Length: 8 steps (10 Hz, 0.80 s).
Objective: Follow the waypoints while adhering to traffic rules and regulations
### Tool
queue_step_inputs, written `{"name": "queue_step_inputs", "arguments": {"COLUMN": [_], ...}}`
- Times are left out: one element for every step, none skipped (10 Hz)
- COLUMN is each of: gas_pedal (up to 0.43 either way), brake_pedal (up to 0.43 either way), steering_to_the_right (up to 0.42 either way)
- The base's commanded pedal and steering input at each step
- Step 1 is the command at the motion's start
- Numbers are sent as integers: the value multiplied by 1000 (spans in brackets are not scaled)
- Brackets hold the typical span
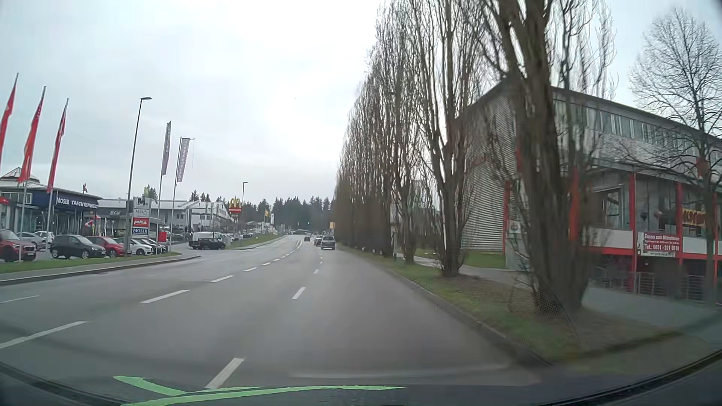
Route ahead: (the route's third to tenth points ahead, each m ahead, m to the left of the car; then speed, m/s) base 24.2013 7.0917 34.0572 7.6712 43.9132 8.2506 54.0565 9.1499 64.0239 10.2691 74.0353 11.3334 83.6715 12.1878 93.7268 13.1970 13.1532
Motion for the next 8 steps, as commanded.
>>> {"name": "queue_step_inputs", "arguments": {"gas_pedal": [157,157,157,157,157,157,157,157], "brake_pedal": [0,0,0,0,0,0,0,0], "steering_to_the_right": [-9,-8,-8,-8,-8,-8,-8,-8]}}
